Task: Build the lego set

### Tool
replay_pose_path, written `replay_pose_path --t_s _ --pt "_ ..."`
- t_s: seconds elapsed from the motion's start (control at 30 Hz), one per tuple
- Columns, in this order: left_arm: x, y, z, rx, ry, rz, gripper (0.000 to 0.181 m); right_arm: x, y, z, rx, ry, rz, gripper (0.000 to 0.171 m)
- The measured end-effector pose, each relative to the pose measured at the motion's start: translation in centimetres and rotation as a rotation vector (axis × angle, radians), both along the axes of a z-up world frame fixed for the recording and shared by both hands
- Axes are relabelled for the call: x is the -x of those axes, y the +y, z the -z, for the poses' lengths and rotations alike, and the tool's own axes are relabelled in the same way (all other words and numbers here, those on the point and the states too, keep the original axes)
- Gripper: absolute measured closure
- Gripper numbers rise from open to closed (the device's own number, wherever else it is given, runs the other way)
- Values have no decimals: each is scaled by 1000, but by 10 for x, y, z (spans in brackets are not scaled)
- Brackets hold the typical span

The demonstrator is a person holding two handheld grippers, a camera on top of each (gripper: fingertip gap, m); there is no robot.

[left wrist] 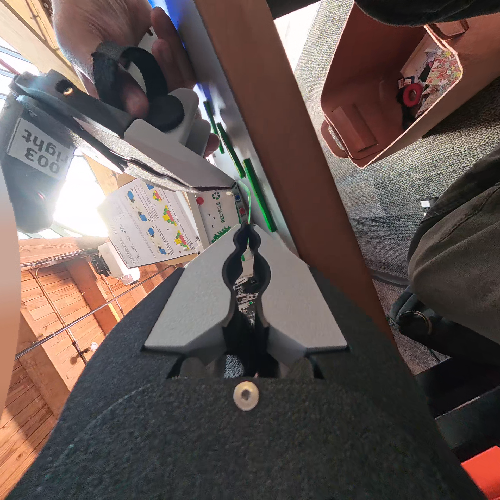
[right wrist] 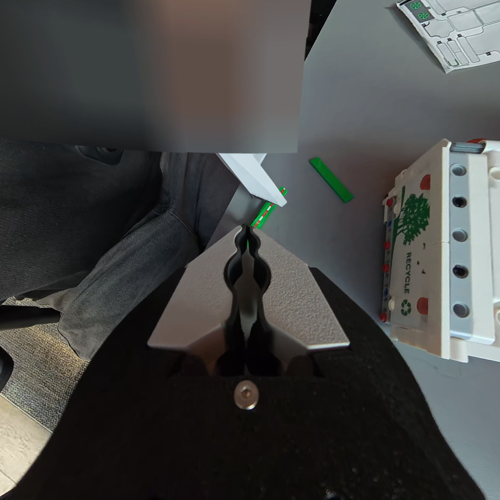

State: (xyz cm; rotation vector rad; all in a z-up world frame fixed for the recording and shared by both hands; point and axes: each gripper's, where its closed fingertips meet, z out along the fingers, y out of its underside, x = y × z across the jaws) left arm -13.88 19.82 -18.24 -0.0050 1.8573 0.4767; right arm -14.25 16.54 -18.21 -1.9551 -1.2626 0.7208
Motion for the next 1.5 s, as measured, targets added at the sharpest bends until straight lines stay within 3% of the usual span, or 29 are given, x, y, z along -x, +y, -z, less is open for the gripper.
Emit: replay_pose_path --t_s 0.93,1.07,1.13,1.27,1.5 --pt "-2 -1 -1 9 -13 9 181 1 -6 3 25 -12 -16 171" --pt "-2 -1 -6 10 -28 13 181 5 -13 -23 -40 101 -62 165" --pt "-2 -1 -8 -4 -32 15 181 0 -4 -42 -144 124 -5 156" --pt "-1 -1 -9 -28 -32 18 181 -6 4 -30 -101 51 54 150" --pt "0 -3 -13 -21 -30 20 181 -5 5 -18 -220 -61 43 160"
